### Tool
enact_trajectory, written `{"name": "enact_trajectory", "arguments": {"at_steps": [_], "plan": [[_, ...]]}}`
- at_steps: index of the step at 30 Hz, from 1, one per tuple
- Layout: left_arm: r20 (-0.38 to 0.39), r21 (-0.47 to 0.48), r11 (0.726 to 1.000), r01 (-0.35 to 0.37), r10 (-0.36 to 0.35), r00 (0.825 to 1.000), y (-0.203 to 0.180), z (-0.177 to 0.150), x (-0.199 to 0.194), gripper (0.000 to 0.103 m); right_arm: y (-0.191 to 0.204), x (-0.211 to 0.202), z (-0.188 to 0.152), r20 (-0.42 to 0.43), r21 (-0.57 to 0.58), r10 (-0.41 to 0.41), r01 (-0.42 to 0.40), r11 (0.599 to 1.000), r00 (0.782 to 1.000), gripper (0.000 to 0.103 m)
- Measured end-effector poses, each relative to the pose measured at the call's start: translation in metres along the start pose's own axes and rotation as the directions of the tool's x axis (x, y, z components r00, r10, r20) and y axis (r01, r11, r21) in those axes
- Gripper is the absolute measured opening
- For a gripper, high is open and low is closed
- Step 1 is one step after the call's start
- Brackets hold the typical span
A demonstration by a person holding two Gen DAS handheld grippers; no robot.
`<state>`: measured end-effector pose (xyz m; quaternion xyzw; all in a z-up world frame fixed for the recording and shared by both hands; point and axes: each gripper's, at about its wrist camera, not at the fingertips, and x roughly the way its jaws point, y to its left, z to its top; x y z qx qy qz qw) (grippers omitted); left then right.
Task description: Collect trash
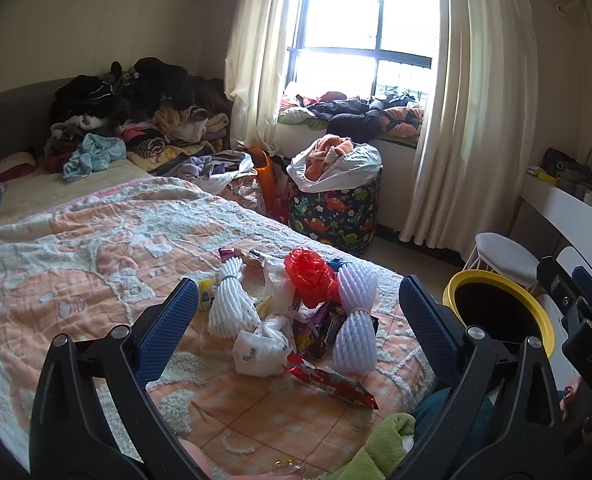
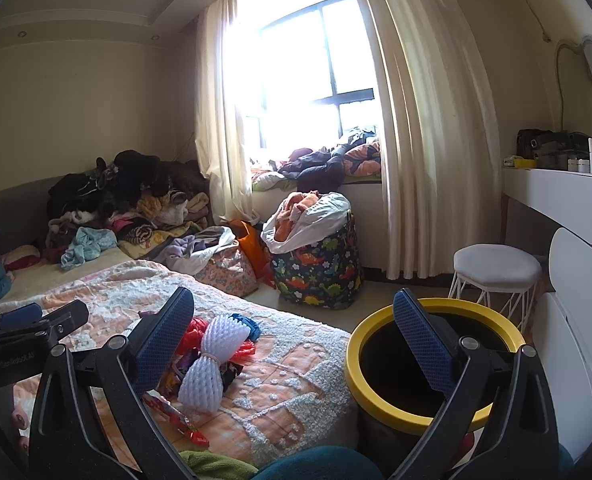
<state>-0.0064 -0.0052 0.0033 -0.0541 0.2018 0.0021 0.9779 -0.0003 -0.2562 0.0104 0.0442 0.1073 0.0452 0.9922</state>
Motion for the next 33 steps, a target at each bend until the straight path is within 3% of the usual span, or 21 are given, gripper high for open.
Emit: {"name": "enact_trajectory", "arguments": {"at_steps": [33], "plan": [[-0.006,-0.001,1.000,0.023,-0.023,1.000,-0.018,0.000,-0.001,0.092,-0.001,0.001,-0.001,-0.010,-0.006,0.005,-0.005,1.000,1.000,0.097]]}}
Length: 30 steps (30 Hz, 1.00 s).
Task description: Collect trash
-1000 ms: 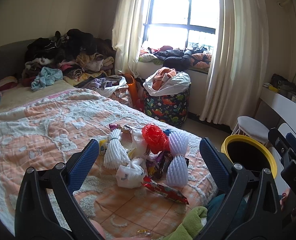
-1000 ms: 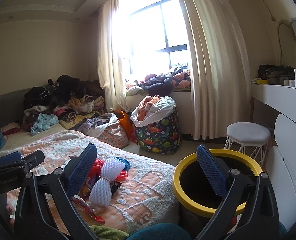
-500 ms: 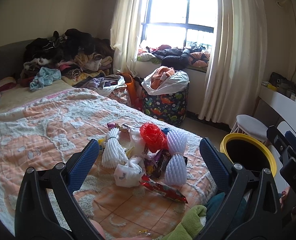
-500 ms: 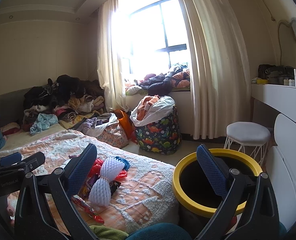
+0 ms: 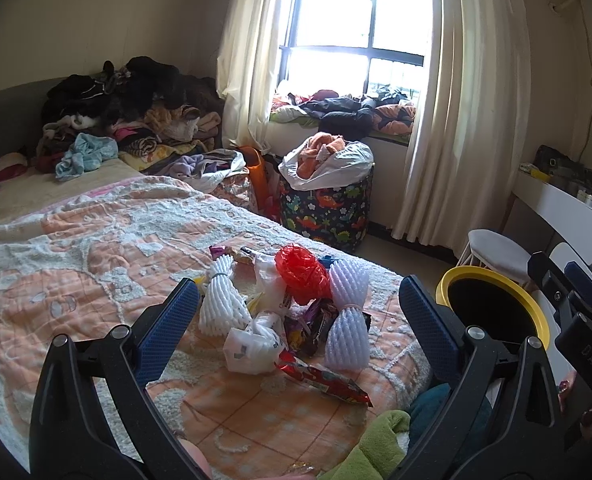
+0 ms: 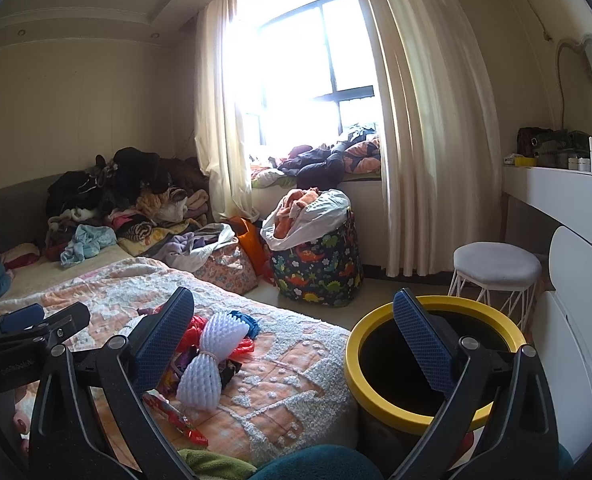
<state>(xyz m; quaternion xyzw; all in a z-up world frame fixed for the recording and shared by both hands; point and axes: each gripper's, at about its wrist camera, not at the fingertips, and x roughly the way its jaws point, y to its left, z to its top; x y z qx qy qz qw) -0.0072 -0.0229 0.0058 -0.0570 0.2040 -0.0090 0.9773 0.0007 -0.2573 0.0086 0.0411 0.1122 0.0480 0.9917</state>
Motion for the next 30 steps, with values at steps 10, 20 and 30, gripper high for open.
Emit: {"name": "enact_trajectory", "arguments": {"at_steps": [10,20,30], "plan": [[-0.016,-0.086,0.996,0.007,-0.008,1.000,0.035,0.002,0.008,0.092,0.017,0.027,-0.003,-0.092,-0.015,0.081,-0.083,0.996,0.992,0.097],[-0.065,-0.188,0.980,-0.060,0.049,0.997,0.087,0.002,0.026,0.092,0.062,0.065,-0.009,-0.218,-0.037,0.205,-0.218,0.975,0.954,0.097],[-0.136,-0.241,0.971,-0.010,-0.023,0.990,0.118,0.000,0.061,0.092,0.078,0.117,-0.015,-0.351,-0.012,0.222,-0.242,0.970,0.909,0.097]]}}
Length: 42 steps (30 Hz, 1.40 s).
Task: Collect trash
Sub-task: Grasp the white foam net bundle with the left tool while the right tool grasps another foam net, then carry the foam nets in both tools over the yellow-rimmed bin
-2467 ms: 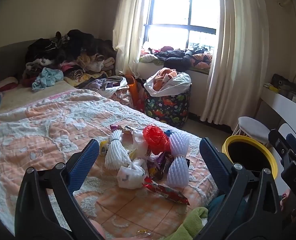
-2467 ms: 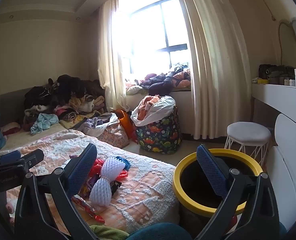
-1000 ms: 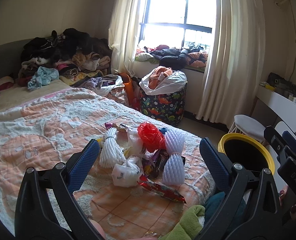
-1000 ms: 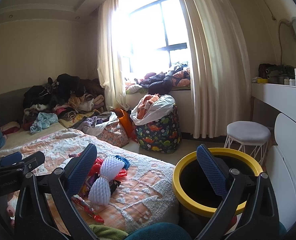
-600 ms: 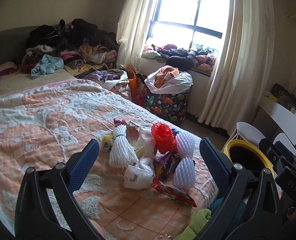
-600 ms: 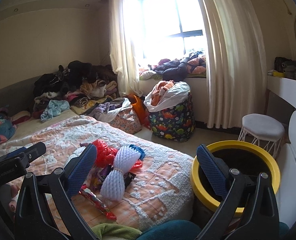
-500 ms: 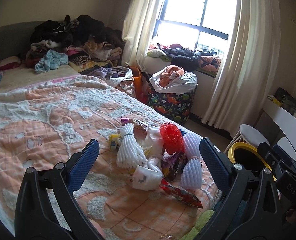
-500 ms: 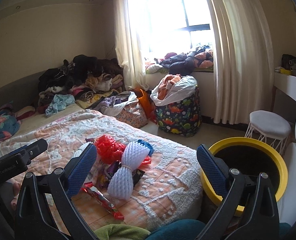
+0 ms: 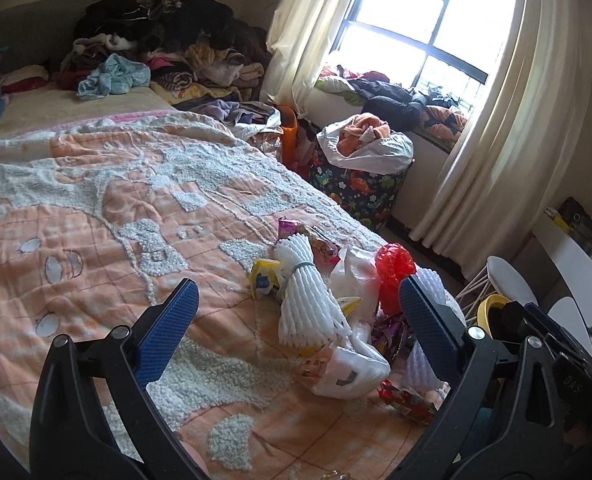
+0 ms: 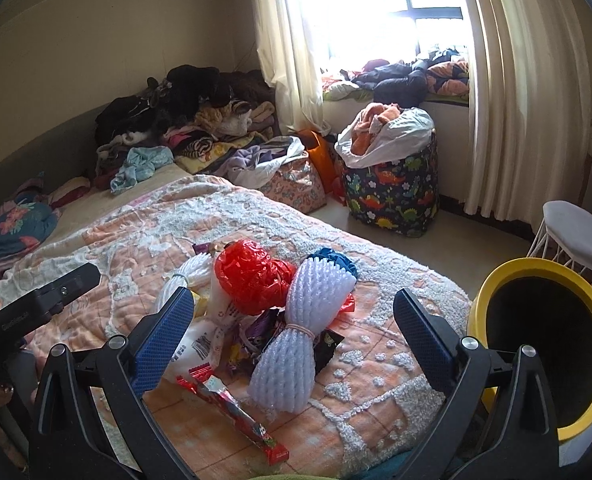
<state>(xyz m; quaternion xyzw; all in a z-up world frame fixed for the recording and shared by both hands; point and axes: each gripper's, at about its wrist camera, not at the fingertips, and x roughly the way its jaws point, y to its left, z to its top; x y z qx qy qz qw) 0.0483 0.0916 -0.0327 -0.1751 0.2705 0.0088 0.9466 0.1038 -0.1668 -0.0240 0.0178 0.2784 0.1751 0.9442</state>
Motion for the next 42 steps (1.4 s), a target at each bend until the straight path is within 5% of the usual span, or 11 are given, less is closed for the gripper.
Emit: {"name": "enact_trajectory", "arguments": {"at_steps": [7,14,19,21,25,32,42], "plan": [[-0.103,0.009,1.000,0.030,-0.029,0.994,-0.007,0.001,0.037,0.090,-0.015,0.045,0.007,-0.132,0.023,0.008,-0.005,1.000,0.991,0.097],[-0.209,-0.013,0.999,0.039,-0.041,0.977,-0.009,-0.007,0.069,0.065,-0.021,0.087,0.000,-0.267,0.044,0.025,-0.014,0.999,0.963,0.093],[-0.257,-0.020,0.999,0.031,-0.035,0.966,-0.008,-0.013,0.081,0.045,-0.021,0.107,-0.003,-0.320,0.050,0.034,-0.019,0.999,0.947,0.074],[-0.260,-0.023,0.999,0.033,-0.037,0.965,-0.007,-0.014,0.082,0.034,-0.023,0.111,-0.004,-0.333,0.059,0.047,-0.029,0.998,0.942,0.049],[-0.255,-0.019,0.999,0.041,-0.045,0.966,-0.007,-0.013,0.079,0.013,-0.028,0.104,-0.003,-0.308,0.097,0.107,-0.081,0.992,0.946,0.035],[-0.142,0.011,0.996,0.090,-0.087,0.986,-0.027,0.008,0.048,0.011,-0.050,0.070,0.008,-0.195,0.171,0.154,-0.121,0.978,0.969,0.033],[-0.116,0.090,0.975,0.205,-0.194,0.974,-0.086,0.019,0.039,0.011,-0.101,0.025,0.018,-0.102,0.232,0.098,-0.073,0.970,0.990,0.033]]}}
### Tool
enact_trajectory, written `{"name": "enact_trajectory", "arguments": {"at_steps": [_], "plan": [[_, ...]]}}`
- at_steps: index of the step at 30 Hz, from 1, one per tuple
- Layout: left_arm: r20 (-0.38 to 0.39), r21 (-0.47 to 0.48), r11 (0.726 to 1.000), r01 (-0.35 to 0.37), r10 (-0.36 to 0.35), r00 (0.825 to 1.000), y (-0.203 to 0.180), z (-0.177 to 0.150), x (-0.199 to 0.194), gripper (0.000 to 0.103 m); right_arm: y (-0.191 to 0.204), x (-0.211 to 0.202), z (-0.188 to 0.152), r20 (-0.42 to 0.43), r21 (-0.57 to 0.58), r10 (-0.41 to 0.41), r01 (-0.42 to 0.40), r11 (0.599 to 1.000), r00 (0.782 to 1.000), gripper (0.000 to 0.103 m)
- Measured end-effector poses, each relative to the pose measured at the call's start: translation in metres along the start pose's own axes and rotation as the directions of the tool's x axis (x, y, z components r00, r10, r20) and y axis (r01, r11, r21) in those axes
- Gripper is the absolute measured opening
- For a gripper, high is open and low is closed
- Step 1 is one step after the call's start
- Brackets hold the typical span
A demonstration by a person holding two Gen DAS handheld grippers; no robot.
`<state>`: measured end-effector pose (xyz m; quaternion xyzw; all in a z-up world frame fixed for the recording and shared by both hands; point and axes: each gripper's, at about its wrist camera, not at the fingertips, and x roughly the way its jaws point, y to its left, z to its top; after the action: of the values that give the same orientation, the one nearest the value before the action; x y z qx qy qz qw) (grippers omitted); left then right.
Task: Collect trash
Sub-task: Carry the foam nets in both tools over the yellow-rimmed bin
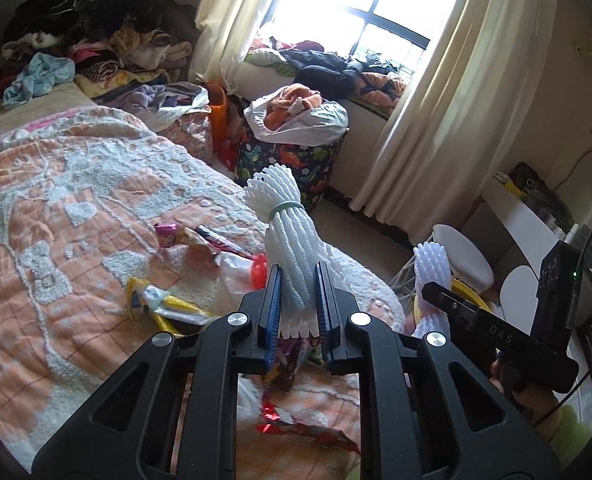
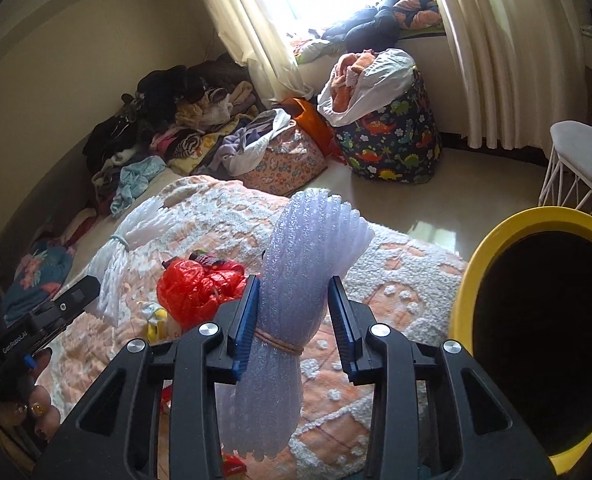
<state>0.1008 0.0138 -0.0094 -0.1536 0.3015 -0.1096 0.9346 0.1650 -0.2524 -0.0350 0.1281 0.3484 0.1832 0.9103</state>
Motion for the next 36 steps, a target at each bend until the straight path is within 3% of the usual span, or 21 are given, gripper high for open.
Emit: {"name": "enact_trajectory", "arguments": {"at_steps": [19,36], "plan": [[-0.094,0.143,0.981,0.135,-0.123,0.988,-0.091,-0.024,0.033,0.011,-0.092,-0.063,-0.001,0.107,0.167,-0.159,0.140,0.976,0.981,0.033],[-0.207,0.230,0.944,0.236,-0.189,0.960,-0.150,-0.054,0.067,0.011,-0.163,-0.089,-0.002,0.128,0.274,-0.361,0.317,0.908,0.924,0.033]]}}
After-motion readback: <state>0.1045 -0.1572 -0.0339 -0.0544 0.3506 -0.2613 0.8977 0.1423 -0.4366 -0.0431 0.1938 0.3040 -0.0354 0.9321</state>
